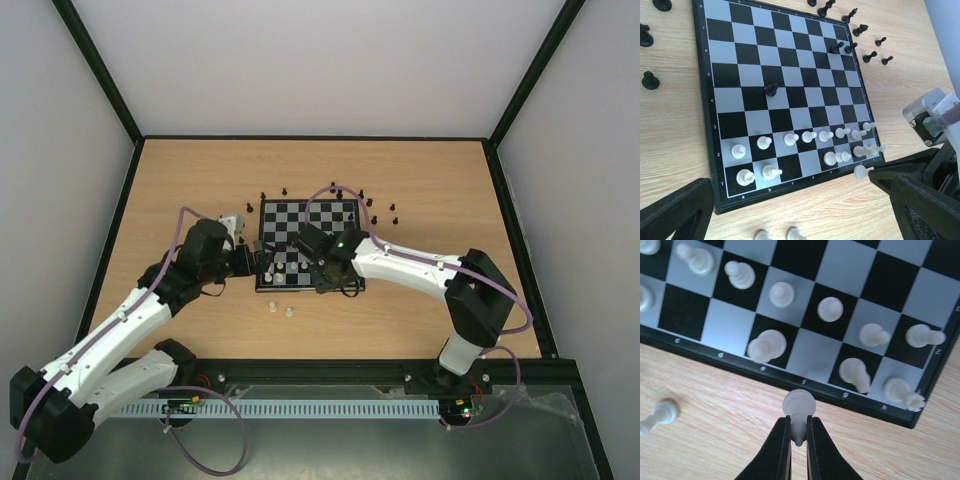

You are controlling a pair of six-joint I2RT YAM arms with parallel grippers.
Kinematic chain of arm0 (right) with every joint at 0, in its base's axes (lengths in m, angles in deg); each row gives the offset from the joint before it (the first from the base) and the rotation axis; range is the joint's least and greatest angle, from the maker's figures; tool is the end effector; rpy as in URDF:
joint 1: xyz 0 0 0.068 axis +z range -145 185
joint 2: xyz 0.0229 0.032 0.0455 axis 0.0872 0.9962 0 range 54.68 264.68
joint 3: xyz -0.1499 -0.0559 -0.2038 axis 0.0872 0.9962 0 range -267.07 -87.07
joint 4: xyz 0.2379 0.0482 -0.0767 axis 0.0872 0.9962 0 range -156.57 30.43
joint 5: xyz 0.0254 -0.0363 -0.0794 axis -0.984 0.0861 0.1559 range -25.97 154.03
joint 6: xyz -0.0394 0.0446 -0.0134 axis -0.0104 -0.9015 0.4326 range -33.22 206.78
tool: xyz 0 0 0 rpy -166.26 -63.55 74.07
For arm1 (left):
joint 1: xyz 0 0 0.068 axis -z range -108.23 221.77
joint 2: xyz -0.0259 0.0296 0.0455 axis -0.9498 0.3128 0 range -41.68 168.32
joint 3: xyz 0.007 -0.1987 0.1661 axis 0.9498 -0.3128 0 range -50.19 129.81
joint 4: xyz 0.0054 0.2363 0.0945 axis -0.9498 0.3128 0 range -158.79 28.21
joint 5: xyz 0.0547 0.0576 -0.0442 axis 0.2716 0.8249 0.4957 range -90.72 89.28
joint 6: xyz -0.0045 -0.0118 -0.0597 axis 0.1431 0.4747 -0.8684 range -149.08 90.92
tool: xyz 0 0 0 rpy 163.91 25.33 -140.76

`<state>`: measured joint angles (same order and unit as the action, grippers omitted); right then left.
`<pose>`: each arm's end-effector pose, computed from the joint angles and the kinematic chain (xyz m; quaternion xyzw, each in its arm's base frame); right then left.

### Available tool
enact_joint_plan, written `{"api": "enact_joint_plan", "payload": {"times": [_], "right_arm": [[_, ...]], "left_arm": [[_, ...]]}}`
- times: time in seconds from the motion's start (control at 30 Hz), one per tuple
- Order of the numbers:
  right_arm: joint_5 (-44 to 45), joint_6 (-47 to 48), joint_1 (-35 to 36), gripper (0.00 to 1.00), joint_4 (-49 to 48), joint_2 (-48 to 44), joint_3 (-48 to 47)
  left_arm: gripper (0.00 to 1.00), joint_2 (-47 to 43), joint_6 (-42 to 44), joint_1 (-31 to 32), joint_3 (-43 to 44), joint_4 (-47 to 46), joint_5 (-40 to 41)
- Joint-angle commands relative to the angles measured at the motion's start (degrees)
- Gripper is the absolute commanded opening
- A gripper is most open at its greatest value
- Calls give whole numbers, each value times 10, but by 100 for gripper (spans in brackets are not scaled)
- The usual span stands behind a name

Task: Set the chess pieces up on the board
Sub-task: Pick up the chess piece at the center of the board, then place the chess piece on the chessboard.

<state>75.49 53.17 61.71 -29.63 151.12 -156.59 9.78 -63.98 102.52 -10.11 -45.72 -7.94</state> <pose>0.1939 0.2787 0.2010 -0.1719 0.9541 0.0909 0.2277 0.1753 -0.1111 0.2533 -0.0026 0.8835 -0.2989 0.3606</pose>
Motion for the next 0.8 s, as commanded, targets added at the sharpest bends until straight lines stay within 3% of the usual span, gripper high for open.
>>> {"api": "enact_joint_plan", "payload": {"times": [0.0, 0.6, 0.77], "right_arm": [[10, 23, -17, 3, 47, -5, -13], [-6, 62, -54, 5, 27, 80, -61], [-9, 64, -57, 10, 32, 91, -69]], "left_arm": [[99, 6, 8, -5, 17, -8, 2], [99, 10, 13, -13, 12, -14, -3], [99, 9, 16, -17, 13, -12, -8]]}}
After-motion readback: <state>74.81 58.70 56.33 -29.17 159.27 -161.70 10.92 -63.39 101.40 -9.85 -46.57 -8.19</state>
